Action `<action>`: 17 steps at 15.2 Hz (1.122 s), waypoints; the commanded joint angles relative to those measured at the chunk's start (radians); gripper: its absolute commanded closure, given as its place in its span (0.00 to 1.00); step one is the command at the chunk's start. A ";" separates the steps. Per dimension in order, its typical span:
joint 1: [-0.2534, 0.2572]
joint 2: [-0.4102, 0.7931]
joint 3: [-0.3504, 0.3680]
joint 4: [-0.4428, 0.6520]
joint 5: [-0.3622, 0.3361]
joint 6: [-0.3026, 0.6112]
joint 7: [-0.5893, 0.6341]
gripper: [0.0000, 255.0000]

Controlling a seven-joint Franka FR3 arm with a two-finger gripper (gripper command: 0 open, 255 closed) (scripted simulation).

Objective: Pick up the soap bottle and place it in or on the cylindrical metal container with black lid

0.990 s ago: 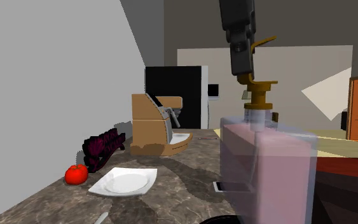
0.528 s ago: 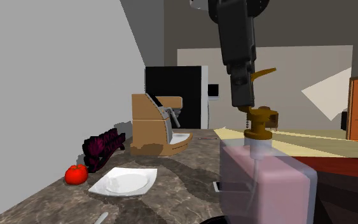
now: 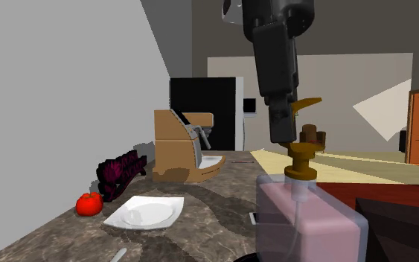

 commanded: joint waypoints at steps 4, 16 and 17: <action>0.000 0.000 0.000 0.000 0.000 0.000 0.000 0.00; -0.007 -0.049 -0.014 0.084 -0.003 -0.133 -0.002 0.00; -0.007 -0.049 -0.014 0.084 -0.003 -0.133 -0.002 0.00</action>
